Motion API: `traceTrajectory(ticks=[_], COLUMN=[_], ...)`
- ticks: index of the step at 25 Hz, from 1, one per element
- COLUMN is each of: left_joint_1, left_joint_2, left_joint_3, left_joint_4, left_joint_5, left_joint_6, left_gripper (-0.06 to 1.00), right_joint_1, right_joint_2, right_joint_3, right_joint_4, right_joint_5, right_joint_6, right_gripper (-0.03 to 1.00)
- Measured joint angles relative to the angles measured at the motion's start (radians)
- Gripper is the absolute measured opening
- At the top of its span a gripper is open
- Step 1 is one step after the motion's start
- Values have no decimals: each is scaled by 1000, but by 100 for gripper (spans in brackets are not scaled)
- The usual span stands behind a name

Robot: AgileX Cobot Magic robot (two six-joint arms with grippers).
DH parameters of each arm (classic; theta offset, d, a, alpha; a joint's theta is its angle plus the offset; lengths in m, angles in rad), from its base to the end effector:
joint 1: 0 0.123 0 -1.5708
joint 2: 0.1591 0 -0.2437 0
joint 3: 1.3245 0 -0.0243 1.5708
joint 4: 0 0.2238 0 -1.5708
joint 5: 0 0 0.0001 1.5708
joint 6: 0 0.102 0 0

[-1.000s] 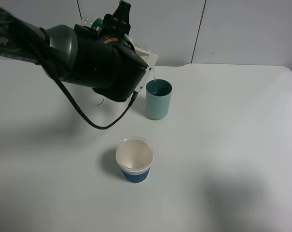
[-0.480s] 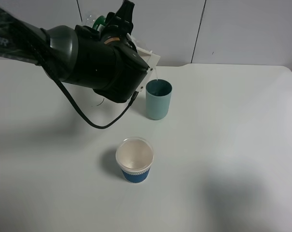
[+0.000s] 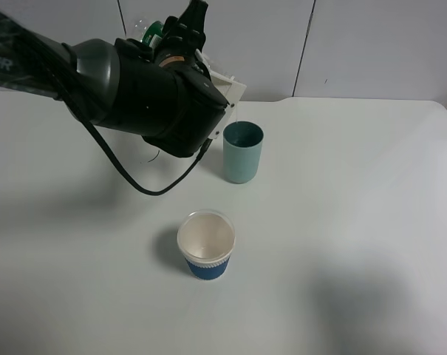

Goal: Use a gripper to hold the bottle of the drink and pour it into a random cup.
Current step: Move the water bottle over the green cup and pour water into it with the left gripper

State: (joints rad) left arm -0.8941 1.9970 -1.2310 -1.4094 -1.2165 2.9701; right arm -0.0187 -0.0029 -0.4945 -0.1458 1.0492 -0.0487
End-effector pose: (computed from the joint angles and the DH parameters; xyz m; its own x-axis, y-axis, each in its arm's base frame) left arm 0.2999 -0.2226 0.1942 -0.2106 0.8448 0.4919 0.2302 -0.4462 0.8648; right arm 0.0229 -0.0133 0.2597 -0.4565 -0.1120 -0.8826 0.0765 0.9834 -0.1643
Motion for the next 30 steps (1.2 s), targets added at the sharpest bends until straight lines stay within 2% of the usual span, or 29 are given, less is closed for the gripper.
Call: traceTrajectory(ticks=[27,30], left_joint_1=[0,0], left_joint_2=[0,0], left_joint_3=[0,0], left_joint_4=[13,-8], left_joint_5=[0,0], left_joint_6=[0,0], left_gripper=[52,52], right_joint_1=[0,0], right_joint_2=[0,0], right_joint_3=[0,0], right_joint_4=[0,0], right_joint_5=[0,0], right_joint_6=[0,0], right_gripper=[74,74])
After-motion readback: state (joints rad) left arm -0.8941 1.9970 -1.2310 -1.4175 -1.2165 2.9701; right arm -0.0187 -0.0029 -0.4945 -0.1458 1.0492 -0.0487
